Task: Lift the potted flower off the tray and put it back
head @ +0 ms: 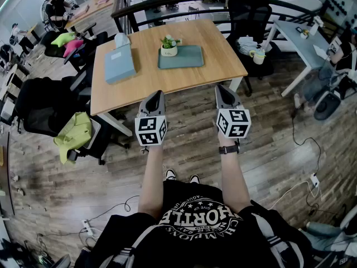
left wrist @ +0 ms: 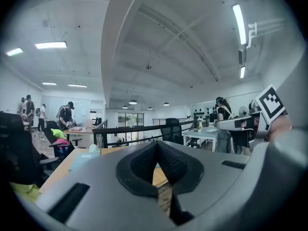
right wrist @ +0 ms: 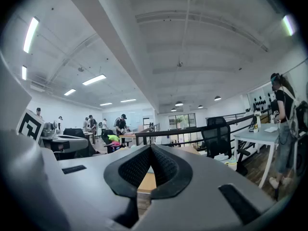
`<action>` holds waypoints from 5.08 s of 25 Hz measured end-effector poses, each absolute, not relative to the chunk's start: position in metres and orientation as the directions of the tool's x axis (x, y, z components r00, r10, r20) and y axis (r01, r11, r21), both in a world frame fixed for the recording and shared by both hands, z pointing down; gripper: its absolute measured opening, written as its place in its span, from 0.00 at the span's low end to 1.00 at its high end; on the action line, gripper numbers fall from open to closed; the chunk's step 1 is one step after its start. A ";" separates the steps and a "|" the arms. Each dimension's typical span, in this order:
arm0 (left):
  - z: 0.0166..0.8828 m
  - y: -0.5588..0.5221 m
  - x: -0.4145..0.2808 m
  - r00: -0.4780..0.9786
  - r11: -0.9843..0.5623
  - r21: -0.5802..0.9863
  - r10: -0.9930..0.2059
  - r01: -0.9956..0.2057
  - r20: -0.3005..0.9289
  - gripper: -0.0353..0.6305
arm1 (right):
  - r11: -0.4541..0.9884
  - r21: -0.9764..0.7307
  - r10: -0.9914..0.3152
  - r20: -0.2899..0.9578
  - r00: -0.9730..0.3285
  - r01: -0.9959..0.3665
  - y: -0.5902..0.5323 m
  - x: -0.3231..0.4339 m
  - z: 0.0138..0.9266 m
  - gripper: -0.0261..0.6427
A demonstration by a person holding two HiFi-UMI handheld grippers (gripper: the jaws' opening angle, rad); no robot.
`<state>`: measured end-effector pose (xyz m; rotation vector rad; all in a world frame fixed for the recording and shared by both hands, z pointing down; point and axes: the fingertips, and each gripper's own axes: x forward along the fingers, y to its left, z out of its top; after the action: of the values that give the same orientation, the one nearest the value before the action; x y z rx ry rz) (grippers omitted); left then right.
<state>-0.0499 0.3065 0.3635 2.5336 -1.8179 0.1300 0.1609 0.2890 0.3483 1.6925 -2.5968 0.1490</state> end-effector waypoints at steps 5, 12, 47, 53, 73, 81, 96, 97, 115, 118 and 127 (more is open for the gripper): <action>0.371 0.318 -0.036 0.310 -0.314 -0.034 -0.947 -0.949 0.083 0.08 | 0.411 -0.065 -0.906 0.084 -0.416 -0.909 0.299 0.171 0.356 0.07; 0.387 0.313 -0.028 0.315 -0.319 -0.031 -0.944 -0.947 0.099 0.08 | 0.418 -0.070 -0.900 0.105 -0.423 -0.906 0.295 0.172 0.374 0.07; 0.390 0.027 -0.113 0.370 -0.371 0.004 -0.927 -0.929 0.059 0.08 | 0.431 -0.029 -0.891 0.145 -0.431 -0.902 0.011 0.081 0.385 0.07; 0.397 -0.002 -0.127 0.397 -0.397 0.012 -0.916 -0.918 0.062 0.08 | 0.439 -0.024 -0.884 0.166 -0.437 -0.898 -0.016 0.058 0.393 0.07; 0.410 -0.086 -0.173 0.467 -0.459 0.098 -0.880 -0.883 0.081 0.08 | 0.477 0.011 -0.864 0.193 -0.466 -0.879 -0.097 -0.020 0.399 0.08; 0.442 -0.105 -0.167 0.499 -0.489 0.103 -0.856 -0.866 0.134 0.08 | 0.467 -0.022 -0.856 0.240 -0.458 -0.884 -0.121 -0.016 0.428 0.09; 0.503 -0.180 -0.155 0.533 -0.516 0.133 -0.813 -0.846 0.235 0.08 | 0.500 -0.092 -0.796 0.341 -0.499 -0.861 -0.194 -0.009 0.497 0.16; 0.507 -0.186 -0.155 0.534 -0.517 0.136 -0.811 -0.845 0.238 0.08 | 0.500 -0.098 -0.793 0.349 -0.500 -0.861 -0.199 -0.007 0.502 0.17; 0.624 -0.227 -0.151 0.560 -0.551 0.174 -0.682 -0.816 0.470 0.34 | 0.564 -0.196 -0.669 0.460 -0.583 -0.802 -0.234 -0.017 0.608 0.38; 0.638 -0.233 -0.148 0.577 -0.574 0.174 -0.658 -0.800 0.484 0.42 | 0.578 -0.208 -0.652 0.464 -0.599 -0.789 -0.242 -0.023 0.622 0.41; 0.669 -0.255 -0.143 0.636 -0.658 0.172 -0.574 -0.733 0.516 0.52 | 0.639 -0.231 -0.574 0.492 -0.655 -0.734 -0.263 -0.032 0.665 0.48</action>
<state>-0.1432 -0.2554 0.6686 2.4929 -1.0398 0.6017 -0.0321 -0.2626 0.6648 1.0376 -2.4871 0.5899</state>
